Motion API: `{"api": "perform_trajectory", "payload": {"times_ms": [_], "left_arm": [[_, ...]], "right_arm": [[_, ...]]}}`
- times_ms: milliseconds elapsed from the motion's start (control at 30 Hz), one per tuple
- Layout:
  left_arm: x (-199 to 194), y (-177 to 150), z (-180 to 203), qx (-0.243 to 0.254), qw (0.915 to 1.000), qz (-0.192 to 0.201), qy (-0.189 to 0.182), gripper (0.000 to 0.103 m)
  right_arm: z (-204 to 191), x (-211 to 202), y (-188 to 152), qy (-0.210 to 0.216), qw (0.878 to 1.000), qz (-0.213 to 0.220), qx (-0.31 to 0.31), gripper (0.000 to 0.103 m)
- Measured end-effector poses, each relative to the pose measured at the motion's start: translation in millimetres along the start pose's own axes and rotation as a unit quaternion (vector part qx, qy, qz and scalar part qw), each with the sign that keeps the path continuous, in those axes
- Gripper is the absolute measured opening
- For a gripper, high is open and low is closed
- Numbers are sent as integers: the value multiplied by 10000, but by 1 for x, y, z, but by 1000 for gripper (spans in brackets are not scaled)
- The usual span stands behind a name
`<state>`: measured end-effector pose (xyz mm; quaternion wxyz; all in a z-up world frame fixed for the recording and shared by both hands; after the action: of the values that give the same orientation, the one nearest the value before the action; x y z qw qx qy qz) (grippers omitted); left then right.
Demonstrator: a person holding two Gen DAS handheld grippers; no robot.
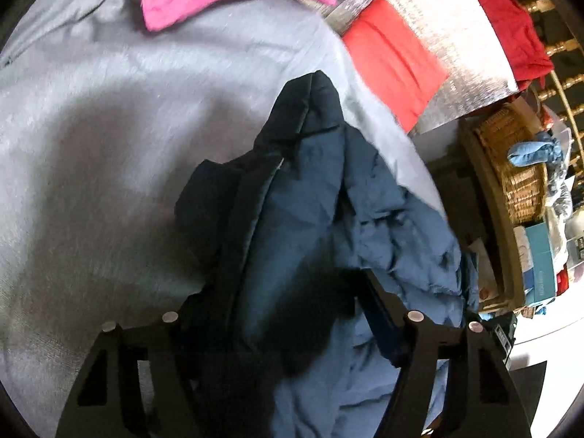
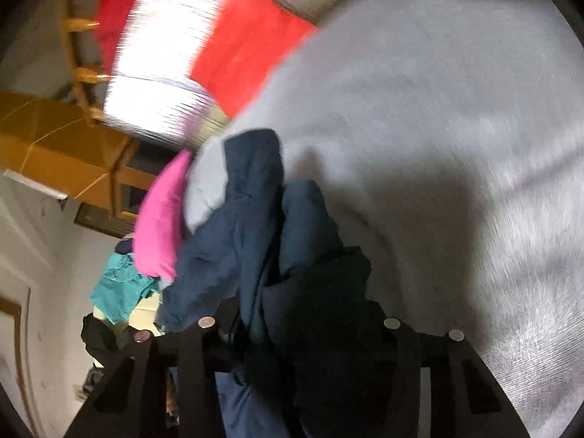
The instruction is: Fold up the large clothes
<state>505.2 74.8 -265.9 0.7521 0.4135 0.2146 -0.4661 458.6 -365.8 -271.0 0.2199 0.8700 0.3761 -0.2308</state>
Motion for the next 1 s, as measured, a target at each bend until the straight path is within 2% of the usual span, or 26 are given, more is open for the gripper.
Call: {"api": "perform_trajectory", "payload": {"times_ms": [67, 100, 133, 167, 267, 333, 367, 533, 633, 733, 833, 967, 1000], "left_arm": [[2, 2, -4, 16, 9997, 39, 225, 72], [6, 0, -8, -12, 9992, -22, 391, 72], [11, -4, -12, -88, 9987, -143, 483, 73], [11, -6, -13, -156, 9985, -187, 485, 74], [-5, -10, -8, -167, 9980, -210, 573, 75], [-22, -16, -6, -75, 9972, -107, 735, 76], [-28, -19, -6, -41, 9971, -58, 758, 76], [-67, -44, -10, 87, 9961, 301, 826, 82], [-73, -63, -24, -123, 9973, 156, 709, 82], [-75, -83, -38, -398, 9978, -77, 520, 82], [-77, -98, -38, -429, 9983, -180, 344, 82], [-77, -110, -35, -328, 9982, -134, 480, 86], [-74, -111, -33, -306, 9982, -156, 497, 88]], "right_arm": [[-5, -4, 2, -185, 9991, 288, -247, 50], [1, -1, 2, -359, 9986, 298, -240, 51], [12, 6, 2, -499, 9985, 214, -82, 60], [27, 13, 0, -577, 9980, 30, 275, 64], [34, 2, -1, -480, 9969, -4, 616, 69], [29, -19, -2, -477, 9972, 204, 530, 86], [30, -31, -3, -416, 9974, 267, 522, 88], [50, -61, -22, -197, 9959, 151, 869, 89], [62, -66, -37, -226, 9939, -57, 1076, 89], [63, -68, -54, 9, 9929, -243, 1167, 89], [60, -62, -67, 33, 9929, -366, 1131, 89], [52, -44, -71, -120, 9946, -426, 935, 91], [49, -41, -71, -118, 9951, -410, 890, 94]]}}
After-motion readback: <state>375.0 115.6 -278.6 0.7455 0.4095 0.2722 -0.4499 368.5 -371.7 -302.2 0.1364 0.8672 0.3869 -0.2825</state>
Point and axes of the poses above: each gripper's, at about its wrist camera, not at the fingertips, and x roughly the way its jaws point, z to its right, y to its top, the point moved 6 cm from there along x, roughly the way its jaws point, and after that the axes turned 10 degrees about x, right-handed, at the moved point
